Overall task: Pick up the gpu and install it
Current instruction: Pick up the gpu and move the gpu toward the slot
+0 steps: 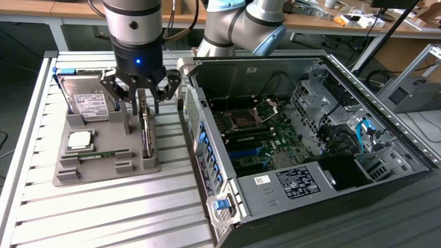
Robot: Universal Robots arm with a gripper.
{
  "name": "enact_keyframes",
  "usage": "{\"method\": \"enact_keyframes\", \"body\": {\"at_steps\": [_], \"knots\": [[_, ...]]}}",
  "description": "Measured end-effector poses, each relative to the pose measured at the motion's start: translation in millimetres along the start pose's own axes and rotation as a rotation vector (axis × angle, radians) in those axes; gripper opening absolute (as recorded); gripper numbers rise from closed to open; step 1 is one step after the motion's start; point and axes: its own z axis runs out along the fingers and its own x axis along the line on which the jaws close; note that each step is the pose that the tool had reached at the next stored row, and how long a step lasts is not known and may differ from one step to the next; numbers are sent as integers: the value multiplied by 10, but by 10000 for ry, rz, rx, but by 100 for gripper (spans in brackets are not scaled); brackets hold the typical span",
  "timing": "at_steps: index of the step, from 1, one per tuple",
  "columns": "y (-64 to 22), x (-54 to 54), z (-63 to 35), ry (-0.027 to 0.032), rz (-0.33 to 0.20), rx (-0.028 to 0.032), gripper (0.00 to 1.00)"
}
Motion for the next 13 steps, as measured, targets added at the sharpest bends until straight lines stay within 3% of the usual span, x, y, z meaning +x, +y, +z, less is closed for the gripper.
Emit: {"method": "enact_keyframes", "body": {"at_steps": [13], "knots": [[7, 25, 121, 1, 0, 0, 48]]}}
